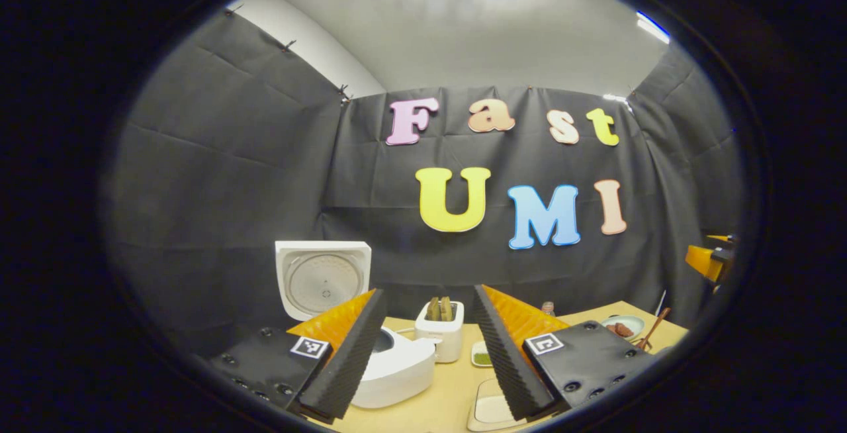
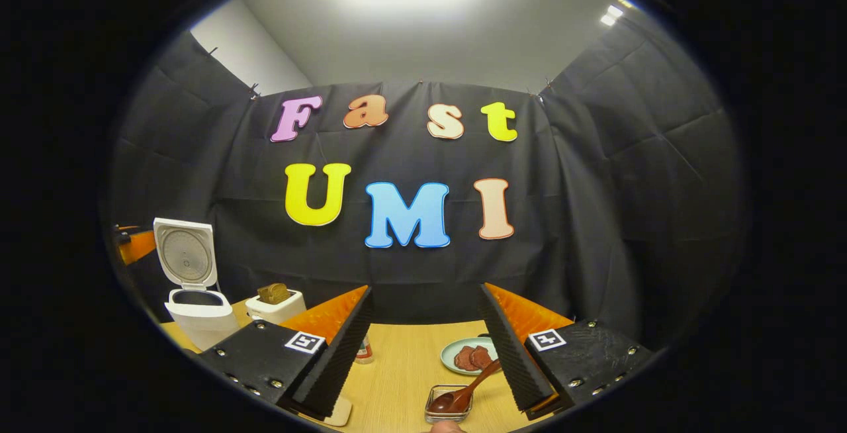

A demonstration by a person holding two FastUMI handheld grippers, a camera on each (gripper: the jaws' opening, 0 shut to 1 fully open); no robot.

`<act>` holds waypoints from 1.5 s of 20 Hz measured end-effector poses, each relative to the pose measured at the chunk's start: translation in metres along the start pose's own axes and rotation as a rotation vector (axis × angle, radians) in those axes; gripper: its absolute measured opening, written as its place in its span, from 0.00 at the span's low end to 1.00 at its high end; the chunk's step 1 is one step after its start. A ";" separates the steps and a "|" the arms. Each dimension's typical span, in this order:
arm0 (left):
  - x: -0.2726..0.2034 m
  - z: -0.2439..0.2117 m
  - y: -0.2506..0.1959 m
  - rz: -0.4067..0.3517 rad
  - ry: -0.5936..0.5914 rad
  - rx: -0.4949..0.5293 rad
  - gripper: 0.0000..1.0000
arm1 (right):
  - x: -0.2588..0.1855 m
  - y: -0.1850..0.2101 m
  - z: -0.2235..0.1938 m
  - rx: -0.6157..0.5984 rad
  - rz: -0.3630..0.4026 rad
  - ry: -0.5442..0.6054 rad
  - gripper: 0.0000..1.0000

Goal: Close the left gripper, press the button to open the rice cooker; take a wooden spoon from the chopstick holder with the right hand, scoop a spoonful of rice and pour it into the rice cooker, then put the wooden spoon back into the chopstick holder.

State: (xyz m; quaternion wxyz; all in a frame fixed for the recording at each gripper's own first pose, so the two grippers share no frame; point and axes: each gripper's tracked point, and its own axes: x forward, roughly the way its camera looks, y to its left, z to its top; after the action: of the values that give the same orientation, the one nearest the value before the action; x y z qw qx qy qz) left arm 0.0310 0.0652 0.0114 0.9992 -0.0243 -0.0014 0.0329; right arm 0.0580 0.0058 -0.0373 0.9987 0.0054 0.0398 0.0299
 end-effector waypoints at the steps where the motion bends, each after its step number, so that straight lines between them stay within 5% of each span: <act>1: -0.007 0.007 -0.002 0.000 -0.013 0.005 0.93 | 0.005 -0.006 -0.007 -0.003 -0.004 0.014 0.96; 16: -0.060 0.058 -0.023 0.066 -0.091 0.085 0.89 | 0.071 -0.091 -0.158 0.078 -0.138 0.345 0.96; 26: -0.078 0.053 -0.042 0.110 -0.062 0.135 0.89 | 0.080 -0.089 -0.241 0.205 -0.117 0.555 0.96; 30: -0.080 0.052 -0.048 0.122 -0.061 0.143 0.93 | 0.081 -0.081 -0.264 0.267 -0.101 0.642 0.84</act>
State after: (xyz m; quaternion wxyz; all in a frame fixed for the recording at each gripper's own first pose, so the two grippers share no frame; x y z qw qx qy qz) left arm -0.0454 0.0151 0.0655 0.9940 0.0481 -0.0281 0.0943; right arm 0.1224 -0.0679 -0.3074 0.9261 0.1243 0.3554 -0.0247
